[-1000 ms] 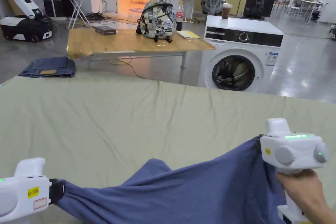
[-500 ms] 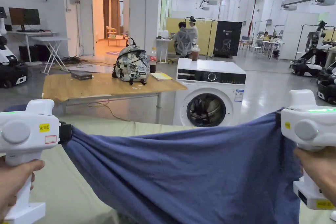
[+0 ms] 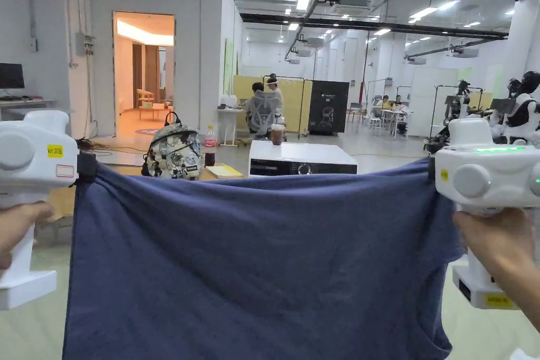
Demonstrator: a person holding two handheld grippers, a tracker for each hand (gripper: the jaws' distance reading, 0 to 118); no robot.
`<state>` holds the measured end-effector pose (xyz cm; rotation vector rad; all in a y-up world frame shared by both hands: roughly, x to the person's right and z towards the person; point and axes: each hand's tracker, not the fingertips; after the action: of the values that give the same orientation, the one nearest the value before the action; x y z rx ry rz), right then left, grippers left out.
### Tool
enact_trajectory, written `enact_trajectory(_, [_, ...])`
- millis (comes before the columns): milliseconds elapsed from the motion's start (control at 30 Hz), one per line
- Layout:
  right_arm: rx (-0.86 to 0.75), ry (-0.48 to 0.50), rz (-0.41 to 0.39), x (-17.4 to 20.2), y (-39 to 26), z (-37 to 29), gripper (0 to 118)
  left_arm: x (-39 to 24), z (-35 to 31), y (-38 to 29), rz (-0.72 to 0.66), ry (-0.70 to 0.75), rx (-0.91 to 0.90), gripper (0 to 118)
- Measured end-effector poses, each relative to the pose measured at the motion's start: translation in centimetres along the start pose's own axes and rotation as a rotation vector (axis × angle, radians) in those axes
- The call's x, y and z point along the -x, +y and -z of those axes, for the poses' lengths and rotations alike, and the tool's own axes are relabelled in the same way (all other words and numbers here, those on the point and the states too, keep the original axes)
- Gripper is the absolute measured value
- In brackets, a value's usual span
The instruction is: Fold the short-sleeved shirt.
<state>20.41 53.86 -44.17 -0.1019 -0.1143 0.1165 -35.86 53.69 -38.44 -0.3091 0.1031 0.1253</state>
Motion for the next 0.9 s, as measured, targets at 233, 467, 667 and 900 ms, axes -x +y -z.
enact_trajectory(233, [-0.039, -0.037, -0.013, 0.8, 2.5, 3.2, 1, -0.2, 3.0, 4.0, 0.008, 0.034, -0.041, 1])
enact_trajectory(467, [-0.102, -0.045, -0.027, 2.1, 6.8, 6.3, 1, -0.4, 5.5, 8.0, -0.016, 0.055, -0.052, 1])
enact_trajectory(667, [-0.135, -0.051, -0.025, 3.3, 9.1, 8.3, 1, -0.9, 7.1, 9.3, -0.021, 0.080, -0.064, 1])
enact_trajectory(900, [-0.146, -0.070, -0.038, 3.7, 8.2, 8.5, 1, -1.5, 7.6, 8.2, 0.012, 0.090, -0.056, 1])
